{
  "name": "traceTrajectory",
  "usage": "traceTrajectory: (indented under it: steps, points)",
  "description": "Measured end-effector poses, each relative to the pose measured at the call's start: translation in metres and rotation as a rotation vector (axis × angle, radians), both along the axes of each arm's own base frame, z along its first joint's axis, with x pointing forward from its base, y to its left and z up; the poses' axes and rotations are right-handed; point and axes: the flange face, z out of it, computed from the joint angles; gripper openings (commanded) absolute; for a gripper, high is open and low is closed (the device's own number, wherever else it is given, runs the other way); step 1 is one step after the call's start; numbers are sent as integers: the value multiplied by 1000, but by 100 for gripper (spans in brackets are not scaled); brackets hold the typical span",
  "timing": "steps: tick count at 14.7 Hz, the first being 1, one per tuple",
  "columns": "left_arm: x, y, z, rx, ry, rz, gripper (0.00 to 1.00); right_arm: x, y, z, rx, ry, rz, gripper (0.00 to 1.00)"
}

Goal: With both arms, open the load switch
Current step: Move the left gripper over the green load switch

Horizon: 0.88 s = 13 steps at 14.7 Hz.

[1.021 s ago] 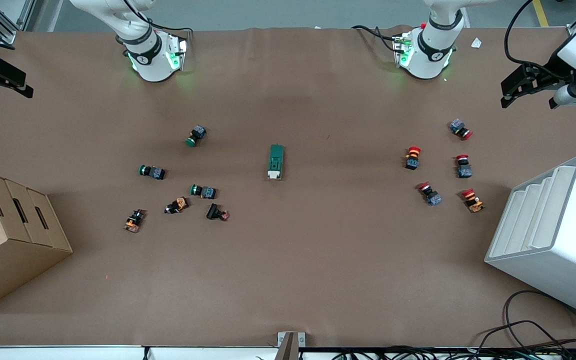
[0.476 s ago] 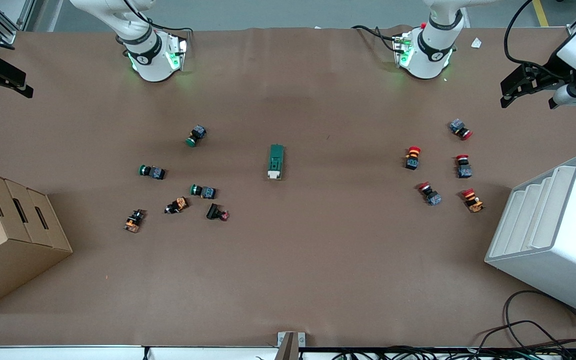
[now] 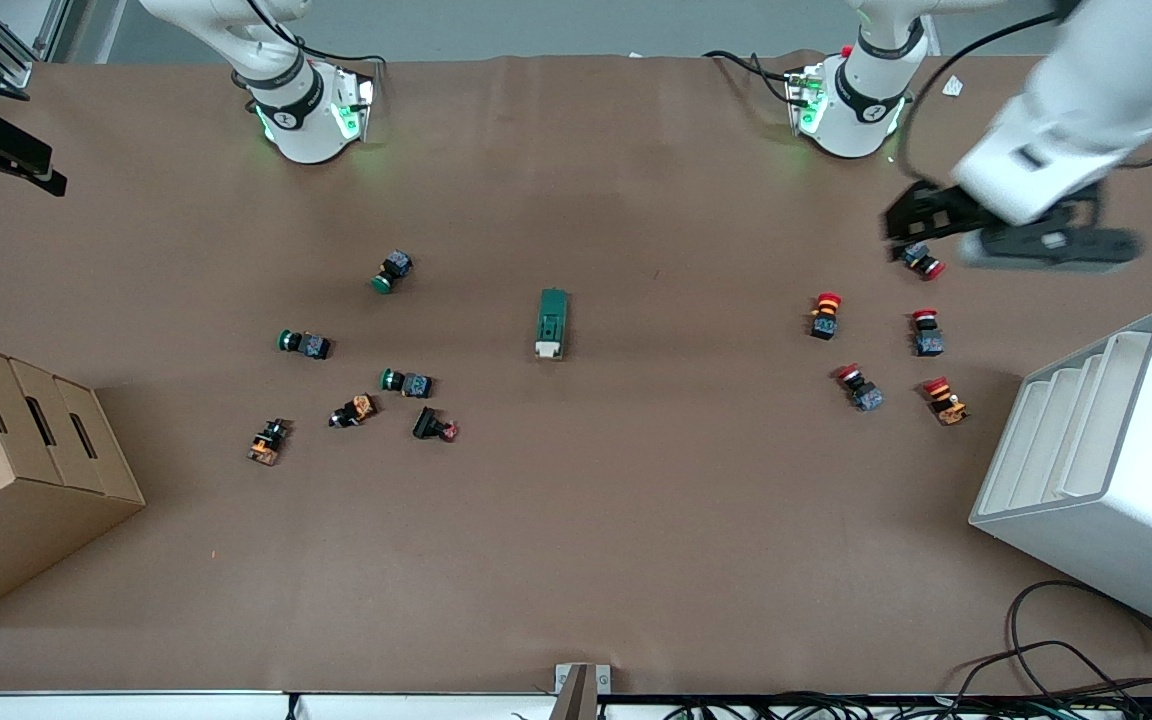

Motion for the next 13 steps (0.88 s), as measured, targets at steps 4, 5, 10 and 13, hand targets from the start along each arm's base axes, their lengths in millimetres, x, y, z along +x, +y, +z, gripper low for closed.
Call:
traceTrajectory:
  steps: [4,5,10,13]
  points:
    - [0,-104,-53,-34,-22,42,100,0,1,0,10,-1,1,100]
    - [-6,-132,-68,-28,-30,63,100,0,1,0,10,-1,1,100]
    - [-61,-262,-138,8,-103,173,100,0,0,5,9,-14,-2,100]
    - [-97,-319,-189,39,-180,232,100,4,-2,-1,9,-5,-7,100]
